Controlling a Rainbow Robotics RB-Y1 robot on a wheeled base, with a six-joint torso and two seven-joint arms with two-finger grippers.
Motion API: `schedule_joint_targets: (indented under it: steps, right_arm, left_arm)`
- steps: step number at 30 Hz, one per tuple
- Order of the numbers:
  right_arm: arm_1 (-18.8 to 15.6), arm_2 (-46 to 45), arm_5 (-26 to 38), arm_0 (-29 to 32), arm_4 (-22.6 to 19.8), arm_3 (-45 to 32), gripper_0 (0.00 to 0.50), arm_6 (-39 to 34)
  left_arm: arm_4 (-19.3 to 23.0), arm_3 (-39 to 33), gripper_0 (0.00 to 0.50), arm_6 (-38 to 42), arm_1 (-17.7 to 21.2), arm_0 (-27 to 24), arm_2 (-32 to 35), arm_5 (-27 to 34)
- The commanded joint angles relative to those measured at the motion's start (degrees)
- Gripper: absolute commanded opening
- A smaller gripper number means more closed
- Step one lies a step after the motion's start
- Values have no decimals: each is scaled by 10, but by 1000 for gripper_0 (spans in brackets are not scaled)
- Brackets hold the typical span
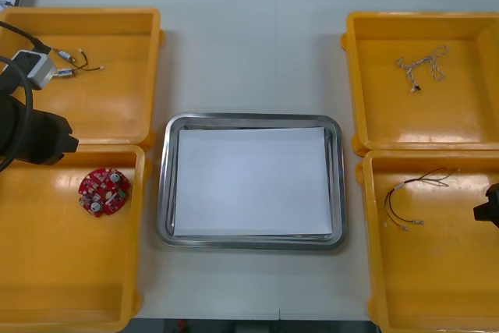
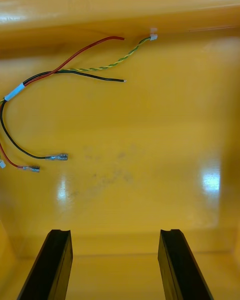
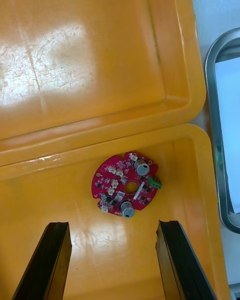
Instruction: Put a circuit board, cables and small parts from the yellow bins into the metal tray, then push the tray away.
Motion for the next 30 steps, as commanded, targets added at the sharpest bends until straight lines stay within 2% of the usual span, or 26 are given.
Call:
schedule_joint_targets:
  steps: [1, 30]
  right_arm:
    - [-19, -4, 4, -10, 5, -18, 500, -5]
    - [-19, -4, 4, -10, 5, -18, 500, -5]
  left_arm:
    - [4, -5, 500, -44, 24, -2, -9, 4]
    - [4, -5, 500, -44, 24, -2, -9, 4]
